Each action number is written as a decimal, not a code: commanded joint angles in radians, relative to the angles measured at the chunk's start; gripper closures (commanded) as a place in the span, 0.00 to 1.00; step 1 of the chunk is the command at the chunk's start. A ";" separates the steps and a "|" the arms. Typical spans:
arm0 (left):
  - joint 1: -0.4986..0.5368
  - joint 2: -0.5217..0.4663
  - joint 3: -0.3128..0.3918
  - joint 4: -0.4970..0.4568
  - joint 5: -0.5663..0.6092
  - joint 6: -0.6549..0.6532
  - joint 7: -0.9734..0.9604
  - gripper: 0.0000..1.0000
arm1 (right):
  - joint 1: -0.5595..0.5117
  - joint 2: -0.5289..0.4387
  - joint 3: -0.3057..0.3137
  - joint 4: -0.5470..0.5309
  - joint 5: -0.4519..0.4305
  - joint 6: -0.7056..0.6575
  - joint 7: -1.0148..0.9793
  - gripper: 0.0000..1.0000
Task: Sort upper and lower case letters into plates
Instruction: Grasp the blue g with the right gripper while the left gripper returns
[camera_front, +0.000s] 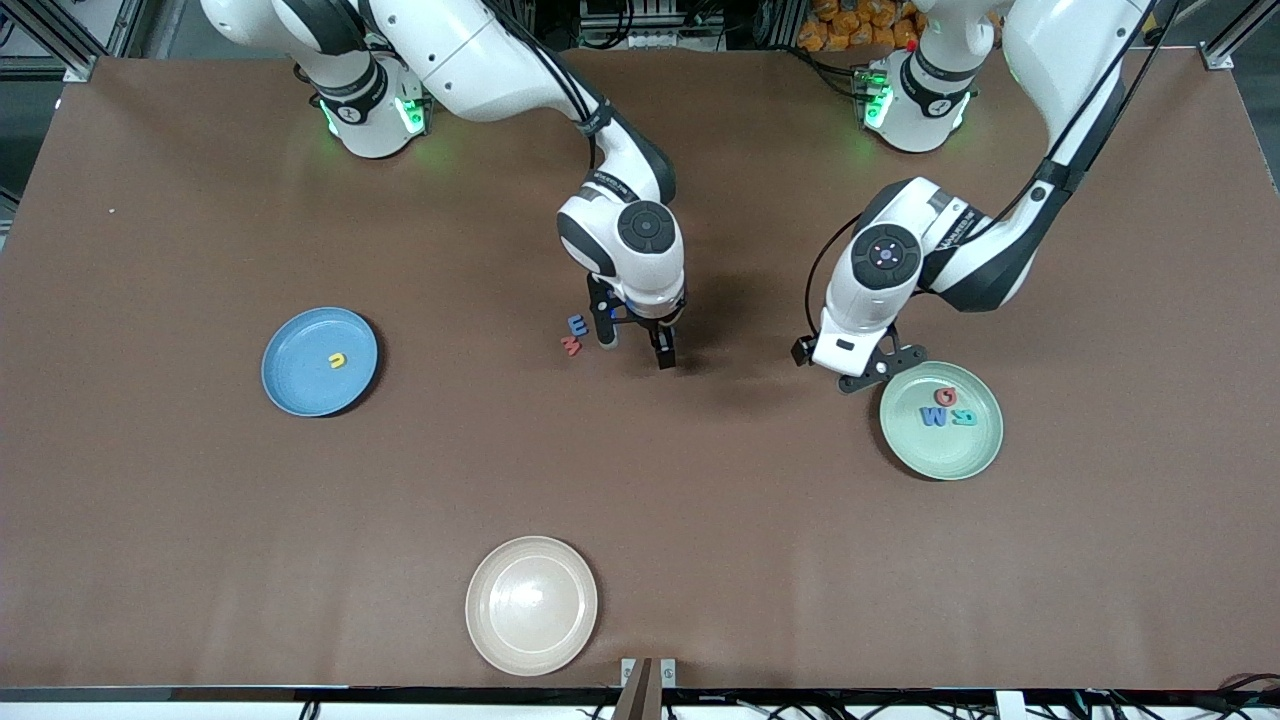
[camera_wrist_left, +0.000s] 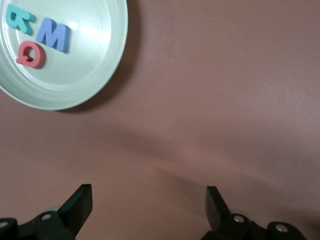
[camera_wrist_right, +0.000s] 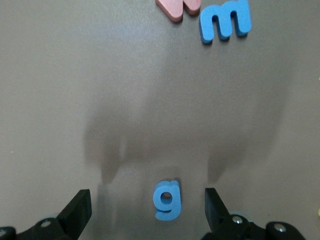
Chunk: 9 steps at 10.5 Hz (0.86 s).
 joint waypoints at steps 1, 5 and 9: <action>-0.008 -0.010 -0.012 -0.014 -0.017 -0.006 -0.033 0.00 | 0.019 0.008 -0.003 -0.002 -0.035 0.022 0.020 0.00; -0.028 0.003 -0.035 -0.014 -0.017 -0.006 -0.060 0.00 | 0.014 0.015 -0.003 -0.028 -0.034 0.079 0.020 0.00; -0.037 0.007 -0.047 -0.011 -0.019 -0.006 -0.065 0.00 | 0.010 0.015 -0.002 -0.036 -0.032 0.083 0.010 0.15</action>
